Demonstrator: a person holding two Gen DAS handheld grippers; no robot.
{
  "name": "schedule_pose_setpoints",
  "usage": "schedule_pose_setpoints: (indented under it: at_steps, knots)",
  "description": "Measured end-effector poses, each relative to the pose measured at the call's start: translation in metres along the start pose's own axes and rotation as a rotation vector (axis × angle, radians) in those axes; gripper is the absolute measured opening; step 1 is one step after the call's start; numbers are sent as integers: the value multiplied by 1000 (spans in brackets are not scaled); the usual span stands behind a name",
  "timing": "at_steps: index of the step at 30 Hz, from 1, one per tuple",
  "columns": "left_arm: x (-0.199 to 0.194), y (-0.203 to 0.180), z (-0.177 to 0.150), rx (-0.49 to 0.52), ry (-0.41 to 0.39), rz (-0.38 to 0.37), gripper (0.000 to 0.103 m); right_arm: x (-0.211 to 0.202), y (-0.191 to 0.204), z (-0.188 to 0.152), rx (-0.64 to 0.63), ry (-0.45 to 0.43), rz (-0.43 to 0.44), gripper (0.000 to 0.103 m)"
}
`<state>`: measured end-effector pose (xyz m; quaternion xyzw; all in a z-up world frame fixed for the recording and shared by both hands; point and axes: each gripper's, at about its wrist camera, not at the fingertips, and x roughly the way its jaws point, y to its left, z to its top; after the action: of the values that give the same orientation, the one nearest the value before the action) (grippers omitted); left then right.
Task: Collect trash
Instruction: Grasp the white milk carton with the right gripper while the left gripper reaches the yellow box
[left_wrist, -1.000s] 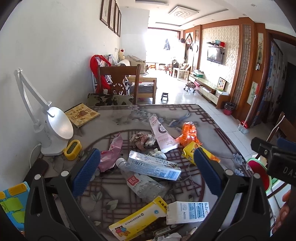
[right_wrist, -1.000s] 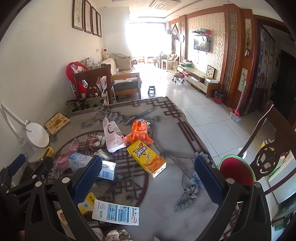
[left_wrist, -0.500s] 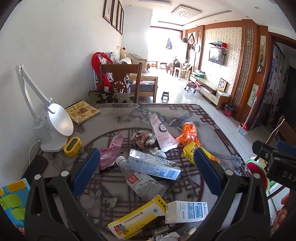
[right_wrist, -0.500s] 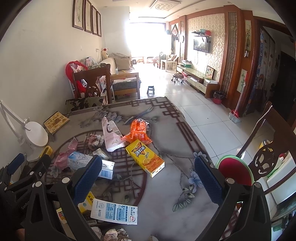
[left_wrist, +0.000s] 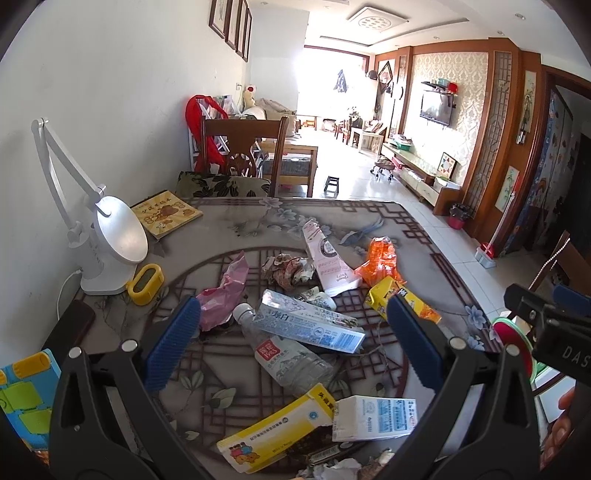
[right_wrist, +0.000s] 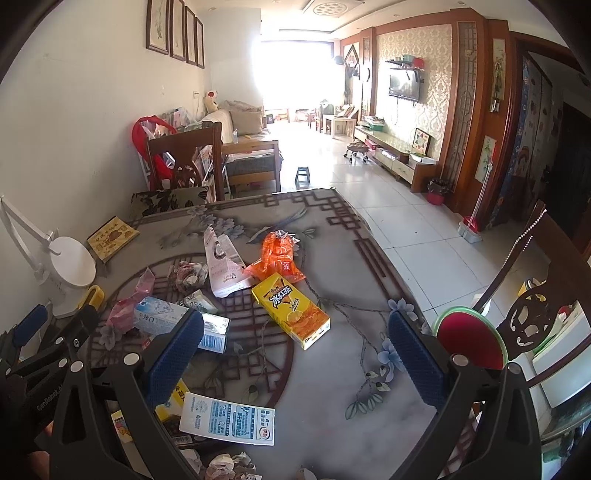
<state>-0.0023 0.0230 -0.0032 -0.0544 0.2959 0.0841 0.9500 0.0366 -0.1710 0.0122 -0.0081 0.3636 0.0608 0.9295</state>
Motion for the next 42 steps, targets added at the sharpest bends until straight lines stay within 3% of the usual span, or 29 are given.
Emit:
schedule_pose_setpoints:
  at_steps: [5, 9, 11, 15, 18, 21, 25, 30, 38, 42]
  knots:
    - [12, 29, -1, -26, 38, 24, 99, 22, 16, -12, -90, 141, 99, 96]
    - [40, 59, -14, -71, 217, -17, 99, 54, 41, -46, -214, 312, 184, 96]
    - [46, 67, -23, -67, 264, -35, 99, 68, 55, -65, -304, 379, 215, 96]
    - [51, 72, -35, -27, 300, -28, 99, 90, 84, -94, -508, 447, 251, 96]
    - [54, 72, -42, -5, 331, -59, 99, 104, 95, -109, -631, 486, 276, 96]
    - [55, 67, -49, 39, 360, -128, 95, 119, 98, -114, -670, 534, 325, 96]
    - [54, 59, -61, 96, 389, -181, 78, 131, 100, -119, -711, 555, 350, 95]
    - [60, 60, -70, 97, 441, -244, 58, 127, 85, -99, -609, 539, 387, 41]
    - [67, 52, -90, 221, 543, -335, 57, 126, 55, -72, -411, 501, 373, 39]
    - [77, 44, -107, 233, 580, -322, 57, 120, 42, -67, -315, 497, 374, 40]
